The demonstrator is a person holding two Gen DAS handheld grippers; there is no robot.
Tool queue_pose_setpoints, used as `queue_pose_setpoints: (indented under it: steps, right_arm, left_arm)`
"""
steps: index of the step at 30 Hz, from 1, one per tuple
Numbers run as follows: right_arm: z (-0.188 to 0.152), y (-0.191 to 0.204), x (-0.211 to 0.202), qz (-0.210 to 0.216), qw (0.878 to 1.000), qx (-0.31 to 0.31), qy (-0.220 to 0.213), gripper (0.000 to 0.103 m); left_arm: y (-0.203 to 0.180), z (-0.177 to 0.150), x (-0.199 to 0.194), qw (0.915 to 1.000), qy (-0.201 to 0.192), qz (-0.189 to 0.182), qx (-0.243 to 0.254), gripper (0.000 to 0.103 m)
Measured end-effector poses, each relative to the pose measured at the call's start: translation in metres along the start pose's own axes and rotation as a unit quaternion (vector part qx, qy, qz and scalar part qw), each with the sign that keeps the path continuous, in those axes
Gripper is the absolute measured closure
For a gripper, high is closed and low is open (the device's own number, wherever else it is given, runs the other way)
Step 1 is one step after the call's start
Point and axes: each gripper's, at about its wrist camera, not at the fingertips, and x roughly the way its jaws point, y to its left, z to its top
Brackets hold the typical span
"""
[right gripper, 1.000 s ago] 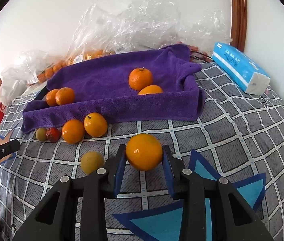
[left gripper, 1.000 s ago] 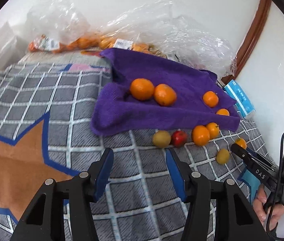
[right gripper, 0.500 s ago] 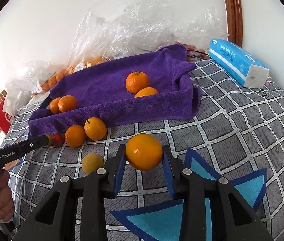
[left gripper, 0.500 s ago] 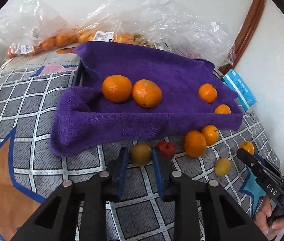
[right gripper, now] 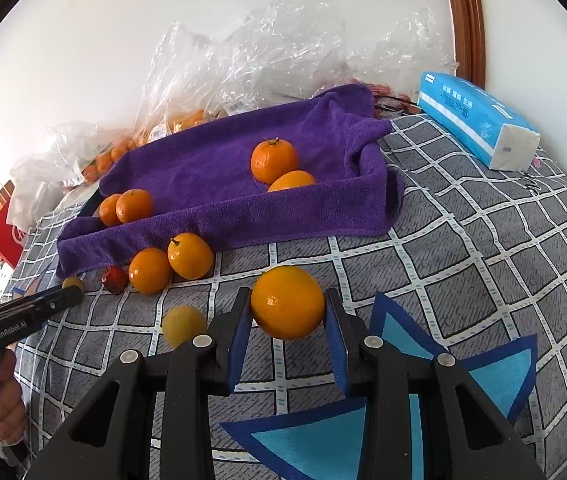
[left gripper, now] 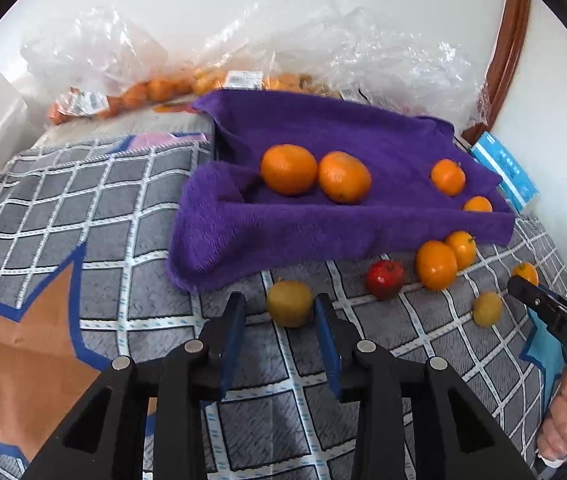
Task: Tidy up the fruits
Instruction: 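Grasp the small yellow-green fruit with the left tool while the right tool holds the orange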
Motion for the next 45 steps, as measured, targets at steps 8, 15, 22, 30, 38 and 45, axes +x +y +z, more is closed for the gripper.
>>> queue_pose_setpoints:
  steps: [8,15,22,30,38,45]
  right_arm:
    - [0.000,0.000,0.000,-0.003,1.000,-0.004,-0.003,0.068]
    - [0.000,0.003,-0.003,-0.004,1.000,-0.012,-0.010,0.068]
    - [-0.001,0.004,-0.004,-0.003,1.000,-0.015,-0.009,0.068]
    - [-0.001,-0.003,-0.008,-0.005,1.000,0.002,-0.021,0.068]
    - [-0.001,-0.004,-0.010,-0.007,1.000,0.005,-0.024,0.068]
    - [-0.002,-0.006,-0.010,-0.018,1.000,0.014,-0.016,0.068]
  left_arm:
    - [0.014,-0.003,-0.006,0.9978,-0.017,-0.050,-0.040,0.080]
    - [0.015,-0.005,-0.008,0.9977,-0.021,-0.045,-0.046,0.080]
    - [0.015,-0.006,-0.011,0.9980,-0.027,-0.035,-0.046,0.080]
    - [0.017,-0.007,-0.011,0.9975,-0.028,-0.038,-0.052,0.080]
    - [0.014,-0.007,-0.015,0.9975,-0.039,-0.038,-0.044,0.080]
    - [0.018,-0.007,-0.018,0.9961,-0.050,-0.048,-0.054,0.080]
